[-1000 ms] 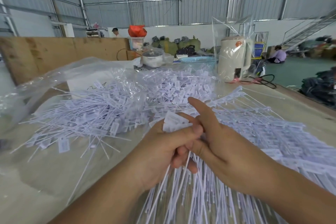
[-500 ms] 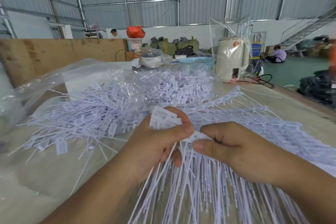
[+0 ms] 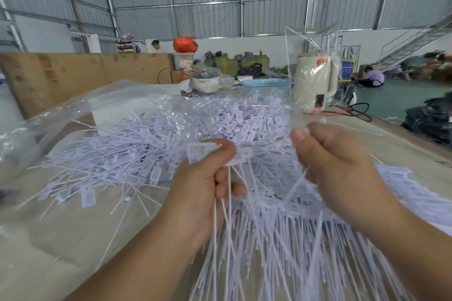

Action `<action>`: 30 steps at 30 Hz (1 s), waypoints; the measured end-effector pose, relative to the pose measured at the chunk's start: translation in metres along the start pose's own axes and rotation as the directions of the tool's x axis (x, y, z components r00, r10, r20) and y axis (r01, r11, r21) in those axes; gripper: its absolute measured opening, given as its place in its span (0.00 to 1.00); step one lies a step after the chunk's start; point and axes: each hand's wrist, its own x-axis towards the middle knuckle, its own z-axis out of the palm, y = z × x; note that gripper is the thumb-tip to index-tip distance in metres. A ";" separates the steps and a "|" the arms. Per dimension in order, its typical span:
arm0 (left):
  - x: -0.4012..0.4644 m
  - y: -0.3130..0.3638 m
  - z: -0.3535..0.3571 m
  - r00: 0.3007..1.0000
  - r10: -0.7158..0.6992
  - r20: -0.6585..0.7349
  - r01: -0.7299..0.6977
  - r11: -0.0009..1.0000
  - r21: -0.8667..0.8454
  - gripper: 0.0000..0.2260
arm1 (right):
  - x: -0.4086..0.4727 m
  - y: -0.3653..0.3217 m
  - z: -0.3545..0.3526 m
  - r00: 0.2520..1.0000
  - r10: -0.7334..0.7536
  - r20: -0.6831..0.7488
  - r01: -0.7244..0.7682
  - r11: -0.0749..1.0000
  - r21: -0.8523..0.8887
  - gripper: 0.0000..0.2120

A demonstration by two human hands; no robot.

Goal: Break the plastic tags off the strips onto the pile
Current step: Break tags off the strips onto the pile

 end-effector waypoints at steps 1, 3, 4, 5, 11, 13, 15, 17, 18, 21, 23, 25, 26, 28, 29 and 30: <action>-0.001 -0.001 0.001 0.999 0.000 0.041 -0.001 0.999 0.040 0.04 | -0.003 0.001 0.002 0.993 -0.029 0.115 0.033 0.999 -0.029 0.21; -0.005 -0.003 0.005 0.990 -0.034 0.136 0.016 0.991 0.131 0.06 | -0.011 0.004 0.009 0.947 -0.051 0.318 0.084 0.992 -0.090 0.15; -0.007 -0.005 0.006 0.985 -0.054 0.162 0.026 0.985 0.170 0.08 | -0.013 0.007 0.011 0.929 -0.066 0.364 0.126 0.981 -0.144 0.18; -0.009 -0.005 0.006 0.983 -0.067 0.169 0.034 0.980 0.195 0.09 | -0.014 0.008 0.012 0.916 -0.083 0.393 0.171 0.966 -0.196 0.22; -0.011 0.000 0.008 0.978 -0.040 0.205 -0.022 0.957 0.289 0.10 | -0.013 0.004 0.014 0.857 -0.108 0.504 0.283 0.916 -0.286 0.29; -0.011 0.000 0.007 0.967 -0.045 0.251 -0.042 0.943 0.329 0.14 | -0.014 0.003 0.014 0.848 -0.124 0.515 0.317 0.898 -0.305 0.28; -0.011 0.002 0.006 0.944 -0.053 0.326 -0.069 0.934 0.350 0.12 | -0.014 0.002 0.015 0.846 -0.153 0.510 0.353 0.878 -0.323 0.28; -0.011 0.004 0.006 0.927 -0.055 0.370 -0.074 0.943 0.325 0.04 | -0.016 0.003 0.017 0.850 -0.156 0.503 0.360 0.870 -0.337 0.29; -0.011 0.004 0.006 0.926 -0.062 0.372 -0.064 0.946 0.317 0.03 | -0.017 0.004 0.017 0.857 -0.144 0.495 0.345 0.874 -0.342 0.29; -0.008 0.004 0.004 0.948 -0.045 0.314 -0.049 0.957 0.285 0.06 | -0.015 0.004 0.013 0.874 -0.124 0.470 0.310 0.887 -0.343 0.27; -0.006 0.004 0.001 0.971 -0.008 0.238 -0.048 0.972 0.230 0.07 | -0.012 0.005 0.007 0.884 -0.123 0.451 0.309 0.878 -0.367 0.15; -0.005 0.006 0.000 0.984 -0.014 0.175 -0.019 0.982 0.188 0.08 | -0.010 0.006 0.002 0.895 -0.078 0.438 0.273 0.874 -0.403 0.15; -0.004 0.005 -0.001 0.986 -0.026 0.164 -0.005 0.983 0.184 0.09 | -0.010 0.008 0.000 0.897 -0.050 0.439 0.243 0.887 -0.393 0.16; -0.003 0.003 -0.002 0.982 -0.046 0.182 0.006 0.977 0.214 0.10 | -0.011 0.010 -0.001 0.890 -0.023 0.455 0.199 0.919 -0.341 0.14; -0.002 0.002 -0.002 0.979 -0.048 0.199 -0.002 0.970 0.244 0.06 | -0.010 0.011 -0.001 0.888 -0.018 0.459 0.183 0.930 -0.319 0.13; -0.002 0.001 -0.002 0.975 -0.044 0.216 -0.017 0.962 0.274 0.04 | -0.010 0.012 -0.002 0.889 -0.012 0.457 0.167 0.939 -0.300 0.13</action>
